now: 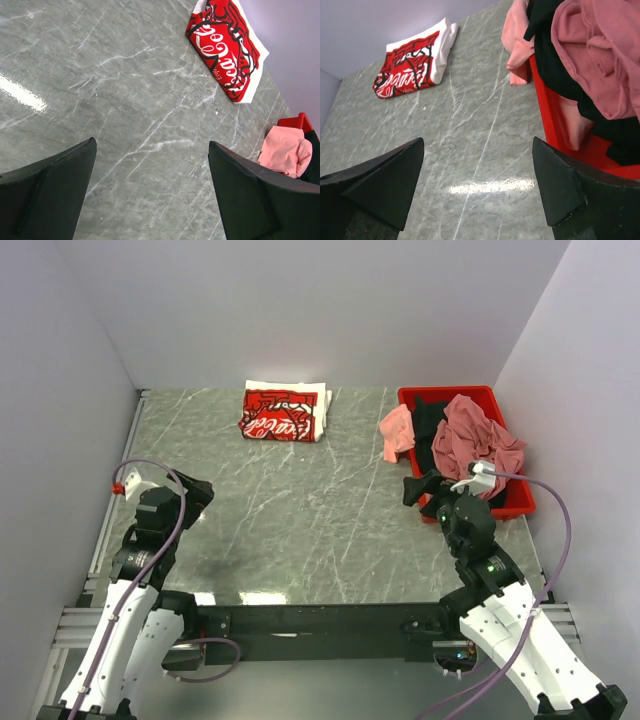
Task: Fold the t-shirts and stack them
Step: Grab the tshirt from the pile, then move the tshirt to the center of the board, then flatten the tshirt out
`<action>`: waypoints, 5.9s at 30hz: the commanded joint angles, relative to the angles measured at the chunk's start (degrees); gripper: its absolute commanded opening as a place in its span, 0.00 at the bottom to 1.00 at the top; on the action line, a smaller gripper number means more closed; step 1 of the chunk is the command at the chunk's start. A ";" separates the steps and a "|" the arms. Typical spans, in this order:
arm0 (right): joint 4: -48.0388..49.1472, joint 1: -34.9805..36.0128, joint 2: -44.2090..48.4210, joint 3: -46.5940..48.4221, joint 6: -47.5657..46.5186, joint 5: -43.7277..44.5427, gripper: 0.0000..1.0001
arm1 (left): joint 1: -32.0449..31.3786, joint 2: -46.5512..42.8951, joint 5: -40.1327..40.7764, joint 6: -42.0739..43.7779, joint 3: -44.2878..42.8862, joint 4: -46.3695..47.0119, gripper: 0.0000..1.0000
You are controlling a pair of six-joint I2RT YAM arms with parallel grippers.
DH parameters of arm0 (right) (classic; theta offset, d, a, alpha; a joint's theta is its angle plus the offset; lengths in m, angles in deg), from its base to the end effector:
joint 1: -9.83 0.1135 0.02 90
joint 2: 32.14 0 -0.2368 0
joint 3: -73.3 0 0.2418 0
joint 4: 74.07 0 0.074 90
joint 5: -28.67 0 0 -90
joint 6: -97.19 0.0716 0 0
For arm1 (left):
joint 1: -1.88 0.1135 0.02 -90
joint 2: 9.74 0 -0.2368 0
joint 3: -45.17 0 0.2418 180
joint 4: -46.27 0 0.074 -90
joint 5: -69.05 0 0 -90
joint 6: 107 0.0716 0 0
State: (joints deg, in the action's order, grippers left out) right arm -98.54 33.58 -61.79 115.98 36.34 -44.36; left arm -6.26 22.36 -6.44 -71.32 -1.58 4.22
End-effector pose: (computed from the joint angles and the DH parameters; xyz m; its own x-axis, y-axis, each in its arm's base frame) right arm 0.1818 0.0572 0.2569 -0.2186 0.4128 -0.8842 -0.0193 0.9041 0.4269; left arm 0.1813 -0.0078 0.2345 -0.1982 -0.7660 -0.6115 -0.4185 0.6303 -0.6539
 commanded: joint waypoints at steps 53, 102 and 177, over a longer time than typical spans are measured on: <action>-22.94 -41.24 -53.42 60.54 -10.52 -9.14 0.00 | -0.03 7.45 -3.61 1.42 -1.72 7.91 0.99; -9.67 1.21 -60.17 38.31 -5.85 -21.56 0.27 | -0.12 7.28 -15.54 0.09 4.33 2.44 0.99; -24.69 39.62 -63.43 37.25 11.46 14.14 0.20 | -12.34 9.91 -17.93 -0.25 10.76 11.42 0.01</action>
State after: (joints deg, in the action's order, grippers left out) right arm -121.38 72.96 -128.01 151.90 45.45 -35.64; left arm -18.46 32.96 -27.10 -73.14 12.34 15.85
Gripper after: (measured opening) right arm 0.258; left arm 0.022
